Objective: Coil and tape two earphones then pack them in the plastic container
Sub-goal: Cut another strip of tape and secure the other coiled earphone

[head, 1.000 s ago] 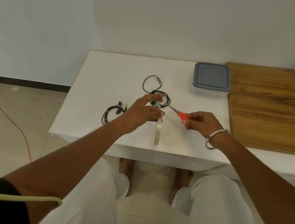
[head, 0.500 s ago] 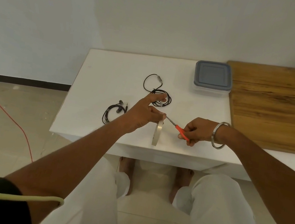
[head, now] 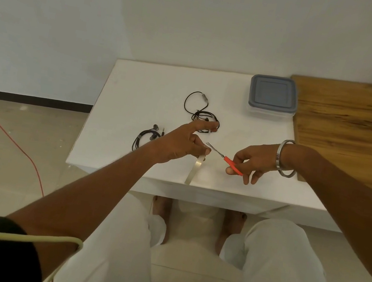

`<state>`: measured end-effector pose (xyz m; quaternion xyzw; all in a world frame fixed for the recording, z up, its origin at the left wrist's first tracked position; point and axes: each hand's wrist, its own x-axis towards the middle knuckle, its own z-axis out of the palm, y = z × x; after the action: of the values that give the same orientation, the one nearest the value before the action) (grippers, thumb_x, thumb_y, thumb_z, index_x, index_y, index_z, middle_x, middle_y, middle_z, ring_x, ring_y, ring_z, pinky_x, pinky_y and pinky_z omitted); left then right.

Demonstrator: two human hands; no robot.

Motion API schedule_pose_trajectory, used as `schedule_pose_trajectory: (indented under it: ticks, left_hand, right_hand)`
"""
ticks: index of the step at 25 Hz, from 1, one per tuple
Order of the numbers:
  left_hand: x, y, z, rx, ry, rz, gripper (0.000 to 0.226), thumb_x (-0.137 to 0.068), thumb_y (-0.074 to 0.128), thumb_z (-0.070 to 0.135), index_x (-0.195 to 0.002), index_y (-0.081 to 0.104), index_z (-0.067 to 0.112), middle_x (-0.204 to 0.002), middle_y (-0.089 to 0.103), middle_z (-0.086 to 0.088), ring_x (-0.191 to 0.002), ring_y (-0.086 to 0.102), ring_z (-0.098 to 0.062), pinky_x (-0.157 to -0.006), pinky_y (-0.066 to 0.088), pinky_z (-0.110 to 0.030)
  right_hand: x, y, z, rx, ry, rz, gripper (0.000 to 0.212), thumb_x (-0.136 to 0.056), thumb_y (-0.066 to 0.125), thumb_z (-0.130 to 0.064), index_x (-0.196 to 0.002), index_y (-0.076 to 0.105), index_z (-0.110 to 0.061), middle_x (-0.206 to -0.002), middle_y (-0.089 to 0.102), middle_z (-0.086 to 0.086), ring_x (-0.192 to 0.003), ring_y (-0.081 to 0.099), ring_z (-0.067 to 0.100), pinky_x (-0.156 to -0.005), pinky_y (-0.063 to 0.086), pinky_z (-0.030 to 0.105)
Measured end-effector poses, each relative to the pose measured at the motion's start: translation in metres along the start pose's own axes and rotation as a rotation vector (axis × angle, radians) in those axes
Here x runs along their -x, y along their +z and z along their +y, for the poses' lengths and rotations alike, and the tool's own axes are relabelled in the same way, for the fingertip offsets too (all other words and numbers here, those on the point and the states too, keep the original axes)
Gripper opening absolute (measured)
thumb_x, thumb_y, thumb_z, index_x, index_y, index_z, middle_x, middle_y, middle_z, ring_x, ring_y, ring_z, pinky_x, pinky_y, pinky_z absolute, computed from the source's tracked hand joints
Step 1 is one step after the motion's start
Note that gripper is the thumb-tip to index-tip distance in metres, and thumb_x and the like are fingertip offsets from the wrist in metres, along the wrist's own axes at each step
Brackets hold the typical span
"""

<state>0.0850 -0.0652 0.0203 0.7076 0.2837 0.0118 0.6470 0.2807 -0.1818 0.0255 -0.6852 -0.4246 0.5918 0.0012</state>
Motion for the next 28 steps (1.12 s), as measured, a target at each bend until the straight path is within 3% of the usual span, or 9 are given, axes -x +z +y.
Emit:
schedule_pose_trajectory:
  ticks: [5,11,20,25,28]
  left_hand:
    - [0.000,0.001,0.004,-0.056,0.002,-0.039,0.072,-0.081,0.069,-0.008,-0.141,0.046,0.024,-0.136,0.047,0.006,-0.074,0.057,-0.008,-0.074,0.052,-0.017]
    - [-0.002,0.000,0.001,-0.057,-0.012,-0.039,0.073,-0.081,0.069,-0.008,-0.142,0.045,0.023,-0.137,0.047,0.004,-0.064,0.056,-0.001,-0.072,0.051,-0.016]
    - [-0.004,0.003,-0.003,-0.031,-0.021,-0.041,0.073,-0.082,0.070,-0.005,-0.143,0.044,0.025,-0.133,0.048,0.010,-0.069,0.060,-0.003,-0.076,0.053,-0.021]
    - [-0.002,0.002,-0.004,0.036,-0.027,-0.037,0.076,-0.081,0.071,-0.005,-0.144,0.041,0.025,-0.133,0.047,0.016,-0.073,0.065,-0.009,-0.073,0.053,-0.019]
    - [0.001,-0.001,-0.008,0.096,-0.035,0.002,0.076,-0.081,0.071,-0.005,-0.144,0.040,0.025,-0.133,0.051,0.014,-0.080,0.067,-0.009,-0.073,0.053,-0.019]
  right_hand:
    - [0.001,-0.003,-0.008,0.156,-0.028,0.019,0.042,-0.083,0.066,-0.044,-0.100,0.061,-0.007,-0.077,0.063,0.001,-0.076,0.062,0.016,-0.073,0.056,0.025]
    - [0.000,-0.009,-0.005,0.300,-0.058,0.097,0.048,-0.075,0.066,-0.058,-0.096,0.065,-0.015,-0.078,0.067,0.000,-0.069,0.063,0.012,-0.068,0.049,0.021]
    - [-0.009,-0.009,-0.001,0.358,-0.110,0.186,0.042,-0.074,0.067,-0.058,-0.088,0.064,-0.018,-0.075,0.068,0.001,-0.066,0.061,0.014,-0.070,0.049,0.026]
    - [-0.010,-0.010,0.005,0.321,-0.156,0.292,0.032,-0.080,0.067,-0.048,-0.083,0.064,-0.016,-0.070,0.067,0.001,-0.061,0.059,0.013,-0.067,0.048,0.028]
    - [-0.013,-0.013,0.019,0.263,-0.092,0.418,0.038,-0.083,0.064,-0.048,-0.084,0.066,-0.011,-0.074,0.066,0.004,-0.063,0.060,0.018,-0.066,0.050,0.029]
